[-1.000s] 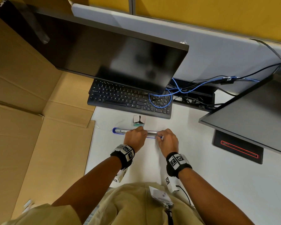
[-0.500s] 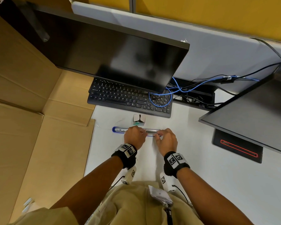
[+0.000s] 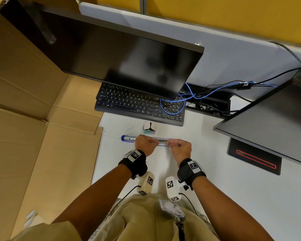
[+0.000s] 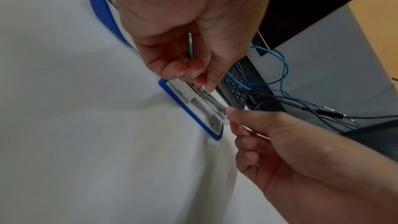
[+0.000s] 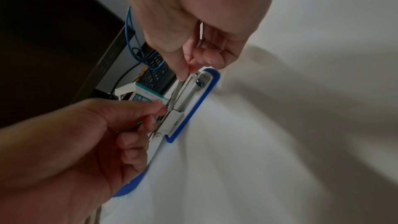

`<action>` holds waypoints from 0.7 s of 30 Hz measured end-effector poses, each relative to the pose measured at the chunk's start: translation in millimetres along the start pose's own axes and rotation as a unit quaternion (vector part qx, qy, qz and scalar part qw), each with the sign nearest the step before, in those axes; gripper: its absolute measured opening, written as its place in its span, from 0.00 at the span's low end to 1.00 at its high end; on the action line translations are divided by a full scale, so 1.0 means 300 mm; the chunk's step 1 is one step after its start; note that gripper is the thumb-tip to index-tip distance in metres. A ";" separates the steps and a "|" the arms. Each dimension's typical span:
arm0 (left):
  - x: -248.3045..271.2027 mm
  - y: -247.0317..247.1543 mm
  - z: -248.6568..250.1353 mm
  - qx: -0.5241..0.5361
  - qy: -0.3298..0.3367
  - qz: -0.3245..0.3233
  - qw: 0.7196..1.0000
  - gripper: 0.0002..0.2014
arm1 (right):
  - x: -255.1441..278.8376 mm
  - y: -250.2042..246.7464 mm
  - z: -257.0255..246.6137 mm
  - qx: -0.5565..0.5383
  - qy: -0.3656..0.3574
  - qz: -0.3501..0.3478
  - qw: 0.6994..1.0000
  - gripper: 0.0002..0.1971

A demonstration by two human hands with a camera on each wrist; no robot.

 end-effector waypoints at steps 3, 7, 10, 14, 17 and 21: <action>0.006 0.000 -0.001 0.005 0.001 -0.002 1.000 0.06 | -0.005 0.007 0.012 -0.049 0.028 -0.008 0.998 0.04; 0.016 -0.013 0.004 -0.003 0.025 0.009 1.000 0.05 | -0.005 0.010 0.012 -0.073 0.058 -0.018 0.995 0.07; 0.011 -0.031 -0.006 -0.031 0.055 0.026 0.998 0.05 | -0.005 0.000 0.010 -0.095 0.061 -0.011 0.994 0.07; 0.021 -0.039 0.011 -0.141 0.152 0.051 0.977 0.11 | -0.011 -0.015 0.014 -0.099 0.046 -0.002 0.994 0.03; 0.023 -0.028 0.030 -0.192 0.189 0.047 0.962 0.14 | -0.019 -0.022 0.022 -0.077 0.015 -0.001 0.997 0.05; 0.017 -0.014 0.045 -0.229 0.200 0.030 0.952 0.14 | -0.018 -0.018 0.021 -0.058 -0.002 -0.010 0.998 0.04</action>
Point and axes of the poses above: each hand's wrist, its own x-axis away from the middle knuckle, its own y-axis out of the palm, z = x × y, the point moved 4 cm from there along -x, towards the middle knuckle, and after that the axes turned 8 degrees about -y, right-handed, at the moved point
